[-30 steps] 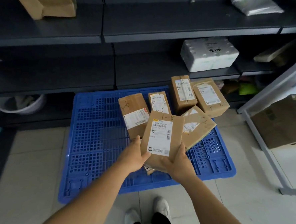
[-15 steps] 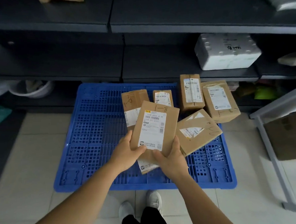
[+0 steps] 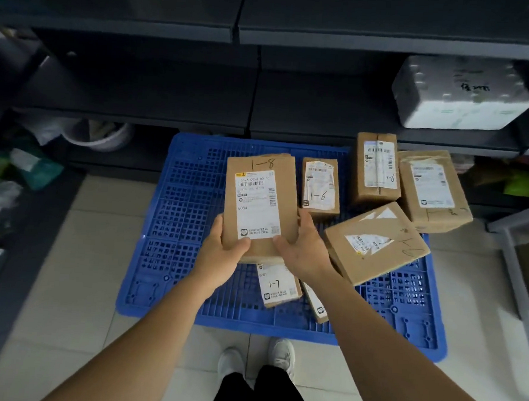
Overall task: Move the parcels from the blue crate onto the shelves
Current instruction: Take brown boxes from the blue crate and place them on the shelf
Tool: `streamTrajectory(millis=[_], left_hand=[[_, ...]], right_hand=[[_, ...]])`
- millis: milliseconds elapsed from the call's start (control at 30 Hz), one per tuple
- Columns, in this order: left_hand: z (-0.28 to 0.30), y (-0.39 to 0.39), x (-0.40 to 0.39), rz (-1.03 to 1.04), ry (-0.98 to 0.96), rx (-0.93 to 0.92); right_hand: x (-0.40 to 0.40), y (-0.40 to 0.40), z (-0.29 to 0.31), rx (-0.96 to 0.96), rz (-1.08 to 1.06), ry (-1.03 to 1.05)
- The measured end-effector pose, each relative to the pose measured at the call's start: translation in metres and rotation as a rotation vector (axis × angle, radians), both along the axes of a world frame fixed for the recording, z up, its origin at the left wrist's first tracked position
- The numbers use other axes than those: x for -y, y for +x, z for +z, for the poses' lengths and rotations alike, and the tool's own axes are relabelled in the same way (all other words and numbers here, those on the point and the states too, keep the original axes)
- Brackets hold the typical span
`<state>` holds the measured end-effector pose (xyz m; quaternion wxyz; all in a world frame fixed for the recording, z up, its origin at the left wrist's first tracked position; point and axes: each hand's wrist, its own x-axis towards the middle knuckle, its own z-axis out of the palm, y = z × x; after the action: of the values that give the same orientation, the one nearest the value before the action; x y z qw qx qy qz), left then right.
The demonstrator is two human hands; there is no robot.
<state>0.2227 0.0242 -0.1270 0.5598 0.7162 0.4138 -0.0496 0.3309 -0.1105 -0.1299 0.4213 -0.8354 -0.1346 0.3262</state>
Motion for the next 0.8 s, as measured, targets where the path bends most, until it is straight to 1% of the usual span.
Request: streamTrajectory(millis=[67,167,267,367,433,600,800], left_hand=[[0.001,-0.010,-0.003,0.055,0.001,0.016],[0.003,-0.030,-0.008,0.131,-0.002,0.022],[0.000,-0.059,-0.013,0.206,0.034,0.023],[-0.007,-0.088,-0.018,0.271,0.028,0.010],[-0.011,-0.104,-0.019,0.268,0.023,-0.001],[-0.031,-0.141,-0.019,0.249,-0.014,-0.038],[-0.052,-0.171,-0.018,0.147,-0.083,-0.115]], right_hand=[[-0.006,-0.010,-0.004,-0.030,0.016,0.016],[-0.015,-0.031,-0.006,-0.016,0.055,0.025],[-0.029,-0.054,-0.006,0.014,0.116,-0.014],[-0.040,-0.079,-0.008,0.018,0.172,-0.038],[-0.044,-0.096,-0.012,0.010,0.196,-0.066],[-0.040,-0.133,-0.031,-0.051,0.173,-0.128],[-0.033,-0.166,-0.054,-0.115,0.163,-0.222]])
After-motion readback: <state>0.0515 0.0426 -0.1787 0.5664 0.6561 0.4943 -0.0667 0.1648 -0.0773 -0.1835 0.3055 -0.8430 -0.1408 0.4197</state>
